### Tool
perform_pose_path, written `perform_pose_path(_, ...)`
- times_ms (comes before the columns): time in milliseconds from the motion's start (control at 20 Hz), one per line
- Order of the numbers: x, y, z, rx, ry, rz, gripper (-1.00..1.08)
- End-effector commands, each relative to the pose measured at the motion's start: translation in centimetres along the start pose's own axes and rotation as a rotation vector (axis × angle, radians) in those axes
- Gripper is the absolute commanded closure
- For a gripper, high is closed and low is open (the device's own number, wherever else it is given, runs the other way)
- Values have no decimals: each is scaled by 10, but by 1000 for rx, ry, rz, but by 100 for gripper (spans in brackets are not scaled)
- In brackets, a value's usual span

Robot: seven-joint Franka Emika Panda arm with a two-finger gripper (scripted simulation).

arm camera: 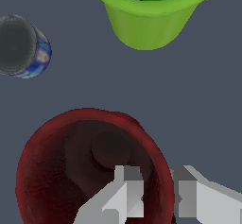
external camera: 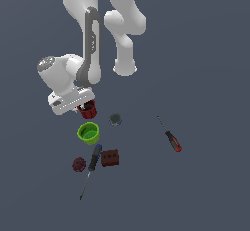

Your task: Pick up a designated object from a clutter of objects.

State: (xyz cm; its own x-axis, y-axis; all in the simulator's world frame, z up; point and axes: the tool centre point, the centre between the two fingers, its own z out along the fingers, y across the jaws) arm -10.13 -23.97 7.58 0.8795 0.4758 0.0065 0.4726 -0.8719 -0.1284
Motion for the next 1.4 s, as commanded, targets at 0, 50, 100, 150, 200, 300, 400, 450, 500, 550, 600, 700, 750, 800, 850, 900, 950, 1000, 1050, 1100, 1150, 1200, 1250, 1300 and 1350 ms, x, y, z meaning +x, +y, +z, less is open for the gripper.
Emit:
perform_pose_path(0,0,-1,-1,0,0,0,108)
perform_pose_path(50,1,-1,-2,0,0,0,108)
perform_pose_path(100,1,-3,-3,0,0,0,108)
perform_pose_path(150,2,-4,-4,0,0,0,108)
perform_pose_path(200,3,-6,-6,0,0,0,108)
perform_pose_path(300,4,-11,-11,0,0,0,108)
perform_pose_path(400,7,-17,-17,0,-1,0,108)
perform_pose_path(450,9,-20,-21,0,-1,0,108)
perform_pose_path(500,10,-24,-25,0,-1,0,108)
perform_pose_path(550,12,-28,-30,0,-1,0,108)
perform_pose_path(600,14,-33,-35,0,-1,0,108)
perform_pose_path(700,18,-43,-45,-1,-2,0,108)
perform_pose_path(750,21,-49,-51,-1,-2,0,108)
perform_pose_path(800,23,-55,-58,-1,-2,0,108)
perform_pose_path(850,26,-61,-64,-1,-2,0,108)
perform_pose_path(900,29,-68,-72,-1,-2,0,108)
perform_pose_path(950,32,-75,-79,-1,-2,0,108)
perform_pose_path(1000,35,-82,-87,-1,-2,0,108)
perform_pose_path(1050,38,-90,-94,-2,-3,0,108)
perform_pose_path(1100,41,-97,-102,-2,-3,0,108)
perform_pose_path(1150,44,-105,-110,-2,-3,0,108)
perform_pose_path(1200,48,-112,-119,-2,-3,0,108)
perform_pose_path(1250,51,-120,-127,-2,-3,0,108)
perform_pose_path(1300,55,-129,-136,-2,-4,-1,108)
perform_pose_path(1350,59,-137,-145,-2,-4,-1,108)
